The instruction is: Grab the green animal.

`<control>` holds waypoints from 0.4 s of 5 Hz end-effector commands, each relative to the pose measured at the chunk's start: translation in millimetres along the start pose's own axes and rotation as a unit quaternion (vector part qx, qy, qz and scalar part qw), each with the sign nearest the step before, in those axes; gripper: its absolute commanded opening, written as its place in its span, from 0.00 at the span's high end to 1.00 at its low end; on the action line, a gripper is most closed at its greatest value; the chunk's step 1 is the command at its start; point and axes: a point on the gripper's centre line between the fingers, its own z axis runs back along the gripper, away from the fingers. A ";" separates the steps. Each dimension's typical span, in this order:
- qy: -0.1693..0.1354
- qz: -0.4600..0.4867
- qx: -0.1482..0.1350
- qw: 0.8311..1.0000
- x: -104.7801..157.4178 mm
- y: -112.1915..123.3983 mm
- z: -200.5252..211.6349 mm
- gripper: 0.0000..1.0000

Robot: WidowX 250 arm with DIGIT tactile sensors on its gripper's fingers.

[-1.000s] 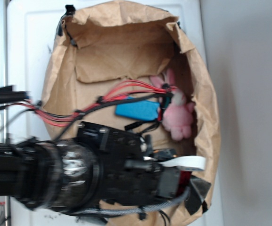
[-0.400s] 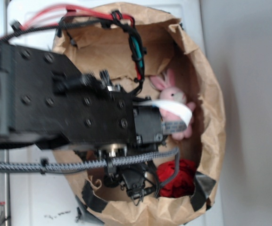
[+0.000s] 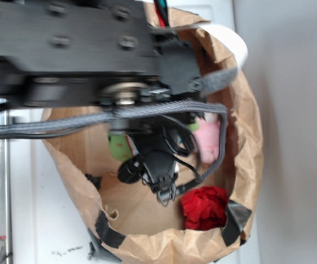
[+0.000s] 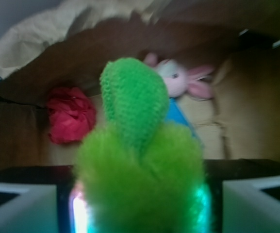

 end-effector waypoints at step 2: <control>-0.047 -0.033 0.035 0.998 -0.4 -17.4 37.0 1.00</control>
